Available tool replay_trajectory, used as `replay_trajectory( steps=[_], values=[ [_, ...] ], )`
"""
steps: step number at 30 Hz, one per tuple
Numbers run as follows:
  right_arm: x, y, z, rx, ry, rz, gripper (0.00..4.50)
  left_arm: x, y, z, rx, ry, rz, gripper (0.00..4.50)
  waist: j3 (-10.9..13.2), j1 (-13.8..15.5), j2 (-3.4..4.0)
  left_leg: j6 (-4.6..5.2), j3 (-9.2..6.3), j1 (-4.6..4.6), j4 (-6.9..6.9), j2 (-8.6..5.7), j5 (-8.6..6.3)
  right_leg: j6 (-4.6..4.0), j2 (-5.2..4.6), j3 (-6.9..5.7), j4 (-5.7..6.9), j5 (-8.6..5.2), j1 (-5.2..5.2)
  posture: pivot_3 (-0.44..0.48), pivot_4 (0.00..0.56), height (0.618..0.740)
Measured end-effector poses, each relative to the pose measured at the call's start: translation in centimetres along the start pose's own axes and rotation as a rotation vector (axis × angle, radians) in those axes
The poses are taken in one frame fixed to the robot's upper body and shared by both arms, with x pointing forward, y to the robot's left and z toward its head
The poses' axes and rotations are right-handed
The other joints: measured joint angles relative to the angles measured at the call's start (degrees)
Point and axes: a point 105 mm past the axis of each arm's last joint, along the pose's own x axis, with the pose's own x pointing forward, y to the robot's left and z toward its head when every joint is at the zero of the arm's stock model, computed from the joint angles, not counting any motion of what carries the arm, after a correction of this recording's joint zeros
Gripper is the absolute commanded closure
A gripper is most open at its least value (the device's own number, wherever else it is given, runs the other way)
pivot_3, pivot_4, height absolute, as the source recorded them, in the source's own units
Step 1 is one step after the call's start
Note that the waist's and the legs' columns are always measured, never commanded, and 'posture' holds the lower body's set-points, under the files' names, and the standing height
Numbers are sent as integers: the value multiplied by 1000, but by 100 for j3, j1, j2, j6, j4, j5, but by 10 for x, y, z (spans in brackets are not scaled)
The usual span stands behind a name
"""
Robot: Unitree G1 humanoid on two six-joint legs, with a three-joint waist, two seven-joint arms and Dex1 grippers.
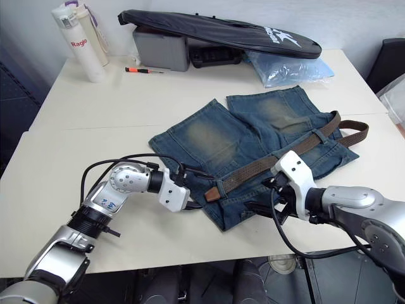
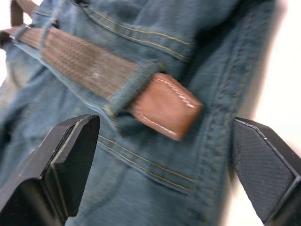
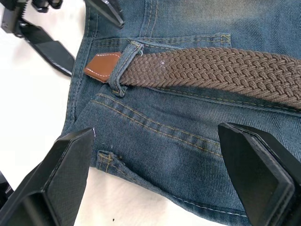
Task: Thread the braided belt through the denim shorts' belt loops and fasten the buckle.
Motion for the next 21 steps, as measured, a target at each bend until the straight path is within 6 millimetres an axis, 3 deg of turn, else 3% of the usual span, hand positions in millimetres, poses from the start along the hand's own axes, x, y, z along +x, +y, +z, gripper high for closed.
replay_trajectory(
  steps=[4, 10, 15, 21],
  values=[
    [-1, -1, -1, 5, 1, -11, 23, -1, 4, 1, 7, -10, 33, 0, 0, -3, 0, 0, 0, 0, 0, 0, 0, 0, 0, -1, 0, 0, 0, 0, 150, 740],
    [-1, -1, -3, 10, 5, -7, 23, -17, 2, 8, -69, -97, 19, 0, 0, -13, 0, 0, 0, 1, -1, 2, 0, 0, 0, -1, 0, 0, 0, 0, 150, 740],
    [-4, -3, -3, 13, 2, -15, 23, -30, 11, 25, -187, -244, 40, 0, 0, 2, 0, 0, -1, 1, 3, 0, 0, 0, 0, -1, 1, 0, 3, 0, 150, 740],
    [-5, -5, -3, 11, 3, -33, 23, -22, 21, 32, -153, -282, 21, 0, 0, -1, 0, 0, -1, 1, 2, -2, 0, 0, 0, -1, -2, 0, 4, 0, 150, 740]
  ],
)
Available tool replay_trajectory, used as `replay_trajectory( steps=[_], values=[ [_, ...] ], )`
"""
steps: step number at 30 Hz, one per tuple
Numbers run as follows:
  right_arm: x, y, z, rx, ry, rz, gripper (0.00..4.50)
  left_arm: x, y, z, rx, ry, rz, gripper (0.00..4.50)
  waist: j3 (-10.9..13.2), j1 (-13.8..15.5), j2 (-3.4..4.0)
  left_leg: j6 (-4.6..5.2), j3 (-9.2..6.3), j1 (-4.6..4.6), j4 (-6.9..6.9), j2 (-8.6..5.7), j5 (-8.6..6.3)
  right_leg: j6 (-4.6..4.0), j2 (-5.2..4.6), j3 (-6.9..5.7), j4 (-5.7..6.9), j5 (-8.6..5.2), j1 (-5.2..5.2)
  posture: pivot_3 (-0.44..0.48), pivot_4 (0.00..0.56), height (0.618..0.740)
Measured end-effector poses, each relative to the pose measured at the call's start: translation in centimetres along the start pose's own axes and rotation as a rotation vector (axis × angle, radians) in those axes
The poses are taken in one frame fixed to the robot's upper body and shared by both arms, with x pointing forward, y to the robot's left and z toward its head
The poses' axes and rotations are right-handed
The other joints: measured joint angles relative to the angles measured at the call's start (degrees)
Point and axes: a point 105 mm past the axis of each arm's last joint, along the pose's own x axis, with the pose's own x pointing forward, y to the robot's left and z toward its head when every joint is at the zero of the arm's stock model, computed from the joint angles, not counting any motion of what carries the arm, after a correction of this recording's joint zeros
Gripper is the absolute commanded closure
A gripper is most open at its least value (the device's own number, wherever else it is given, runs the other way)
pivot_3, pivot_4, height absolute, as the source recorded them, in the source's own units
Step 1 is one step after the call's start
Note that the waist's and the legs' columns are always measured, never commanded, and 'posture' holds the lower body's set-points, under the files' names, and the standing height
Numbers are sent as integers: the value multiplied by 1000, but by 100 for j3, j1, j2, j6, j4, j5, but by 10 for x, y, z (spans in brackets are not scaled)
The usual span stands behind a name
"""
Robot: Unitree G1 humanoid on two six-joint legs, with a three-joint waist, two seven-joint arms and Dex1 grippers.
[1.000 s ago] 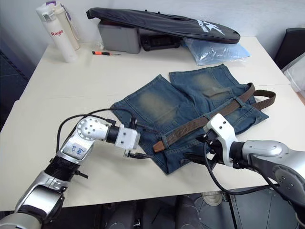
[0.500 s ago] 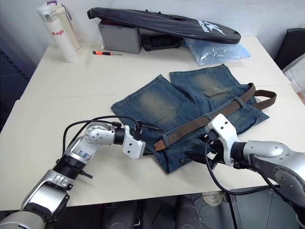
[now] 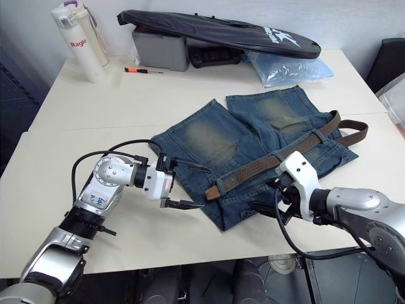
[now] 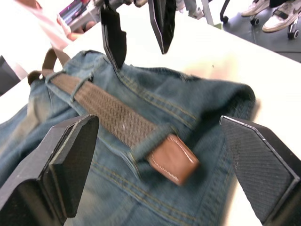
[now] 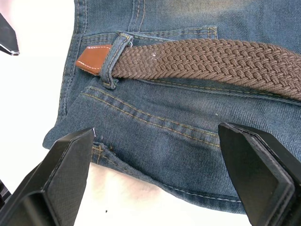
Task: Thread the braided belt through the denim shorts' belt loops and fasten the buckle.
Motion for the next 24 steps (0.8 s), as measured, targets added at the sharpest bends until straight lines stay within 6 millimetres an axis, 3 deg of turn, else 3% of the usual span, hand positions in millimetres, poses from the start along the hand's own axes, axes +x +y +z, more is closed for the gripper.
replay_trajectory(
  steps=[7, 17, 20, 24],
  values=[
    [0, -3, 0, -3, 1, -26, 23, 9, -18, -38, 76, 148, -59, 0, 0, -10, 0, 0, 0, -1, -3, 0, 0, 0, 0, -1, -2, 0, -2, 0, 150, 740],
    [0, -5, -2, 2, 11, -41, 23, 11, -8, -47, 167, 182, 21, 0, 0, -5, 0, 1, -1, -1, -2, 1, 0, 1, 0, -1, -1, 1, -2, 0, 150, 740],
    [0, -5, -2, 2, 11, -43, 0, 12, -7, -46, 187, 178, 37, 795, 0, -7, 0, 1, -1, -1, -1, 1, -1, 1, 0, -1, -1, 1, -2, 0, 150, 740],
    [0, -5, 1, -6, 5, -45, 0, 12, -7, -44, 207, 170, 47, 2541, 0, -3, 0, 1, -1, -1, -1, 1, -1, 1, 0, -1, -1, 1, -1, 0, 150, 740]
  ],
)
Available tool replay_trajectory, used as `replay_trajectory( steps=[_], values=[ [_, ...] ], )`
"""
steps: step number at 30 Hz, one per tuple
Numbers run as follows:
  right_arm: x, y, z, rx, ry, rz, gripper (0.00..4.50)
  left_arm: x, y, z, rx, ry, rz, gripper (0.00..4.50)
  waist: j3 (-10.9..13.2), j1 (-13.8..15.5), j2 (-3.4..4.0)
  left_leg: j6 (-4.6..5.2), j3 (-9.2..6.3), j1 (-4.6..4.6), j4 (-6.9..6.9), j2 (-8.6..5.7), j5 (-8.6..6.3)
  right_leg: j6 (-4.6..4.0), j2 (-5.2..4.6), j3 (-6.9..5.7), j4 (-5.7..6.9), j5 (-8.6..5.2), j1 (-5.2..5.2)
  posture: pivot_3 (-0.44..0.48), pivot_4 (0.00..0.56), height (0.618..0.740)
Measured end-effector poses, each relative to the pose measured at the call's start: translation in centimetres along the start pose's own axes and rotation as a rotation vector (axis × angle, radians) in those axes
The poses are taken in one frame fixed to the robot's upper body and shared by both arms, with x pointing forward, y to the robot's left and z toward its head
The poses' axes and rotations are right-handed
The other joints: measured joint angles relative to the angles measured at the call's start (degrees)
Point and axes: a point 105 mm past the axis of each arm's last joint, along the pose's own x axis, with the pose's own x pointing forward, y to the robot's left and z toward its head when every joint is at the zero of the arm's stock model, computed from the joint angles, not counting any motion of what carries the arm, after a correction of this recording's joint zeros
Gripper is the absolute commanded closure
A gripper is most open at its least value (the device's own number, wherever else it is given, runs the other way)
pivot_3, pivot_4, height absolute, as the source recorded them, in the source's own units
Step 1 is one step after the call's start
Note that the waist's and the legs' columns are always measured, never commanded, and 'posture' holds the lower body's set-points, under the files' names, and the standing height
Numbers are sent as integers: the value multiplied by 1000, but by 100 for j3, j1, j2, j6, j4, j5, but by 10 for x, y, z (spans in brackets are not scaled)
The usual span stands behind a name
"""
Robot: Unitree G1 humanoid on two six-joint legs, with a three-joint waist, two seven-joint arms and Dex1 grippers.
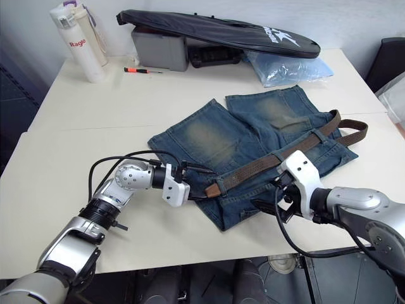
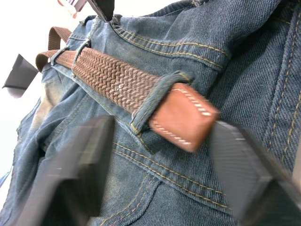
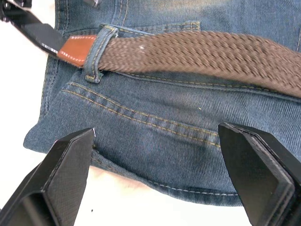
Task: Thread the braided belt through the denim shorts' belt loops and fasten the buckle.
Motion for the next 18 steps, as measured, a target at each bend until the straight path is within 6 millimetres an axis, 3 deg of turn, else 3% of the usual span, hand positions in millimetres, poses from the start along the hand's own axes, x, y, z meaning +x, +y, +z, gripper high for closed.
replay_trajectory(
  steps=[4, 5, 15, 18],
  values=[
    [0, 0, 2, -4, -4, -1, 0, 0, 0, 2, 14, -8, 17, 4304, 0, -3, 0, 0, 0, 0, 0, 0, 0, 0, 0, 0, 0, 0, 0, 0, 150, 740],
    [0, 0, 2, -5, -4, -1, 0, 0, -2, 2, 16, -11, 20, 4461, 0, -4, 0, 0, 0, 0, 0, 0, 0, 0, 0, 0, 0, 0, 0, 0, 150, 740],
    [0, -4, 3, -30, 9, -24, 0, -3, -10, 2, 14, -10, 27, 4461, 0, -8, 0, 0, 0, 0, 0, 0, 0, 0, 0, 0, 0, 0, 0, 0, 150, 740],
    [0, -14, 8, -37, 6, -62, 791, -5, -11, 2, 18, -3, 24, 4500, 0, -13, 0, 0, 0, 0, 0, 1, 0, 0, 0, 0, 0, 0, 0, 0, 150, 740]
  ],
)
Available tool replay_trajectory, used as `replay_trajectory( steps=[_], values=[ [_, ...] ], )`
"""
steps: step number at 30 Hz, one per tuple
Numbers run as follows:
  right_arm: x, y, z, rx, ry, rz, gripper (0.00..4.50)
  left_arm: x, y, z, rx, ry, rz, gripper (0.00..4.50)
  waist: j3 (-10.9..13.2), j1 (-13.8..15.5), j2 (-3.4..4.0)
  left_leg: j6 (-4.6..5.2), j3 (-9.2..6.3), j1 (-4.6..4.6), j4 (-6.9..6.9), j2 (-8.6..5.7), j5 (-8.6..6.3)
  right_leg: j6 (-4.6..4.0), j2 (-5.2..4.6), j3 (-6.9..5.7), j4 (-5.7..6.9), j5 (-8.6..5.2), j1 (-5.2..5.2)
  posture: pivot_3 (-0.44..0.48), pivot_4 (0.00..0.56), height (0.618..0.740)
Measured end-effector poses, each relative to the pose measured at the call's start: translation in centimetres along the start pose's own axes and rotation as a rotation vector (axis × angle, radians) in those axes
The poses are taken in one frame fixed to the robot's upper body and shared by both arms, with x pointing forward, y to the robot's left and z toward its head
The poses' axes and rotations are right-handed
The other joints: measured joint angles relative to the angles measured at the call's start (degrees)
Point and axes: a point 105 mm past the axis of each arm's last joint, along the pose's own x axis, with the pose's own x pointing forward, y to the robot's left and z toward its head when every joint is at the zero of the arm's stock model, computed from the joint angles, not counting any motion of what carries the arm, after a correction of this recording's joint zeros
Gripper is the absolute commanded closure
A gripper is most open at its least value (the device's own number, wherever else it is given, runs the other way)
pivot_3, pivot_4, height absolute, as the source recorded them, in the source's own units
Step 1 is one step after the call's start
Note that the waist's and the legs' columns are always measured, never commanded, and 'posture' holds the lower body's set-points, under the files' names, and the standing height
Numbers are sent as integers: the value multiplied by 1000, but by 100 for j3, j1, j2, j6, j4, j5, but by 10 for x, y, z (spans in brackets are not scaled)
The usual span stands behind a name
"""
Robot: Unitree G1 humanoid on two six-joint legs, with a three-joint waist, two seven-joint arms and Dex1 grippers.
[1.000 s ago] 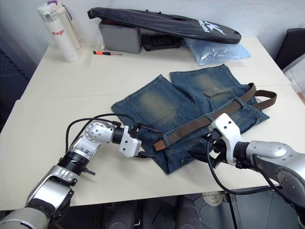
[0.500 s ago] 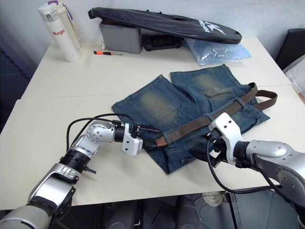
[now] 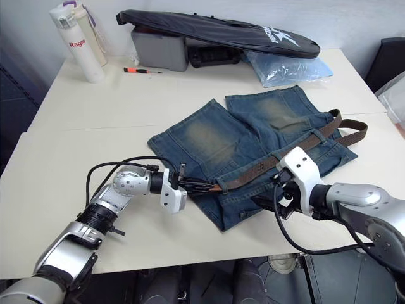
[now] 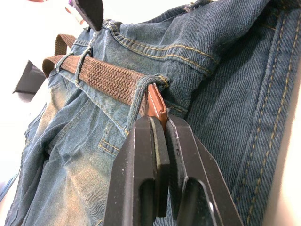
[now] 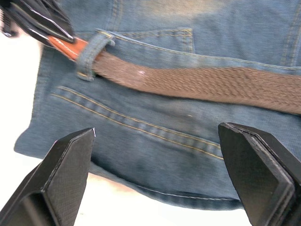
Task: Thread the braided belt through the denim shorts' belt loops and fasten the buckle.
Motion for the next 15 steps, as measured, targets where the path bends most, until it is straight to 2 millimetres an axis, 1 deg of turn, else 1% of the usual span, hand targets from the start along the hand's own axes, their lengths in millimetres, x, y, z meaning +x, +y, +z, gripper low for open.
replay_trajectory(
  steps=[2, 3, 4, 5, 8, 9, 12, 13, 14, 15],
  values=[
    [-1, -11, 2, 14, 3, -42, 1764, -2, 0, 0, 6, 4, -3, 4500, 0, -4, 0, 0, 0, 0, -1, 0, 0, 0, 0, 0, 0, 0, -1, 0, 150, 740],
    [-1, -16, 2, 25, 5, -58, 1975, -2, 0, 1, 9, 5, -4, 4500, 0, -4, 0, 0, 0, 0, -2, 0, 0, 0, 0, 0, 0, 0, -1, 0, 150, 740],
    [-1, -21, 0, 35, 11, -75, 2550, -3, -1, 1, 8, 8, -4, 4500, 0, -3, 0, 0, 0, 0, -4, 0, 0, 0, 0, 0, -1, 0, -1, 0, 150, 740],
    [0, -28, -1, 59, 17, -91, 2872, -5, -3, 0, -6, 15, 2, 4500, 0, -8, 0, 0, 1, 0, -4, 0, 0, 0, 0, 0, -1, 0, -2, 0, 150, 740],
    [5, -38, -7, 91, 44, -118, 4234, -6, -8, 1, -26, 17, 4, 4500, 0, -14, 0, 0, 3, 0, -3, 1, 0, 0, 0, 0, 0, 0, -2, 0, 150, 740],
    [7, -39, -11, 98, 59, -119, 4436, -6, -8, 1, -27, 17, 3, 4500, 0, -16, 0, 0, 3, 1, -3, 1, 0, 0, 0, 0, 0, 0, -2, 0, 150, 740],
    [24, -43, -26, 125, 106, -124, 4436, -19, -13, 3, -105, 17, -3, 4500, -1, -58, 1, -1, 3, 3, -7, 3, 0, -1, 1, 0, 1, -1, -2, 0, 150, 740],
    [31, -45, -29, 127, 114, -128, 4436, -27, -17, 5, -167, 11, -7, 4500, -1, -78, 1, -1, 4, 3, -7, 4, 0, -1, 1, 0, 1, -1, -4, 0, 150, 740],
    [35, -44, -28, 118, 112, -125, 4436, -37, -21, 7, -230, 11, -20, 4500, -1, -131, 1, -1, 4, 3, -7, 6, 0, -1, 1, 0, 2, -1, -3, 0, 150, 740],
    [37, -44, -28, 110, 116, -125, 4436, -45, -23, 8, -272, 15, -34, 4500, -1, -151, 0, -1, 4, 6, -7, 7, 0, -1, 1, 0, 2, -1, -1, 0, 150, 740]
  ],
)
